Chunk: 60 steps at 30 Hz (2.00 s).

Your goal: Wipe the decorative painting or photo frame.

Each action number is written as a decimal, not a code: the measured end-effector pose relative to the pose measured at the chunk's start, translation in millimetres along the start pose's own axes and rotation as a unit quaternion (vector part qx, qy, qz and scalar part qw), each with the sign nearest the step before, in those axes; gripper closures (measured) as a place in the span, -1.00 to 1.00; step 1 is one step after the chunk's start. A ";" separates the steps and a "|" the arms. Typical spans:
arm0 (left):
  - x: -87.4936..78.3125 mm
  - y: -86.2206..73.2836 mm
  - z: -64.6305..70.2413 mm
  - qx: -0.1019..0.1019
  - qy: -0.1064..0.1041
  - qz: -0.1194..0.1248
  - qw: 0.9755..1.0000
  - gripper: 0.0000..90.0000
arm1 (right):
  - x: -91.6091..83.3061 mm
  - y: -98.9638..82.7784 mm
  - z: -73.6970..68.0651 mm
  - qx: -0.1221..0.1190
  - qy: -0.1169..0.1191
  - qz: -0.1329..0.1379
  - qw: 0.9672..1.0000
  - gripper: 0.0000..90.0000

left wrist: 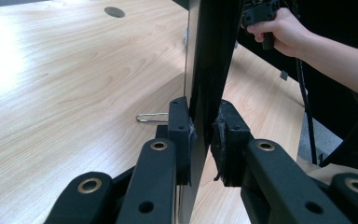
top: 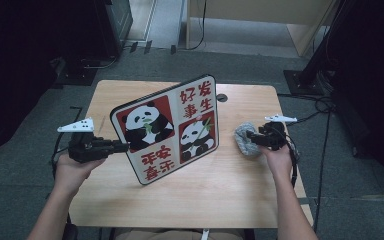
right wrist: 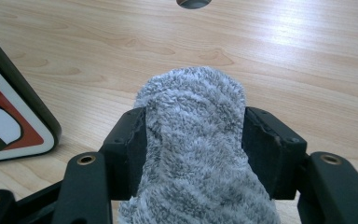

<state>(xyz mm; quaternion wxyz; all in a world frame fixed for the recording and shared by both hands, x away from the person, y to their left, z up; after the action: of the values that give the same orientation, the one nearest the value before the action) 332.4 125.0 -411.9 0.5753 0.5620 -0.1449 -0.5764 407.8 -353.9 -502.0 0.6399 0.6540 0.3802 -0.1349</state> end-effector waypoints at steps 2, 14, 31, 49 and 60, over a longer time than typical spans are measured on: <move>-0.2 -0.1 -0.5 0.001 0.002 0.001 1.000 0.75 | -1.4 0.3 -0.5 -0.002 0.000 0.002 1.000 -0.08; -0.4 -3.9 -5.8 -0.011 0.025 -0.005 1.000 0.52 | -16.3 0.2 -12.6 -0.019 0.010 0.011 1.000 -0.11; -0.6 -9.1 -11.0 -0.016 0.047 -0.013 0.999 0.28 | -31.6 -13.5 -34.3 -0.053 0.029 0.019 0.998 -0.15; -0.4 -13.5 -22.2 -0.021 0.084 -0.011 0.996 0.15 | -31.5 -17.0 -39.1 -0.053 0.033 0.020 0.998 -0.20; 5.8 -12.9 -25.9 -0.025 0.091 -0.012 0.995 0.15 | -29.0 -16.8 -41.7 -0.056 0.037 0.019 0.998 -0.20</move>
<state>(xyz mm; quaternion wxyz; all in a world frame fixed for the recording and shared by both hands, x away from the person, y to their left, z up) 348.7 136.5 -433.7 0.5931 0.5994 -0.0706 -0.5329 364.0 -326.0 -489.1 0.6632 0.6290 0.3982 -0.0773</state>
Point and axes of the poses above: each handheld gripper's, and its own axes: x roughly forward along the jaws, y roughly out of its top, z roughly to its right, the point moved 7 cm from there along x, roughly forward along the jaws, and after that the axes turned 1 degree about y, right-handed, at the moved point
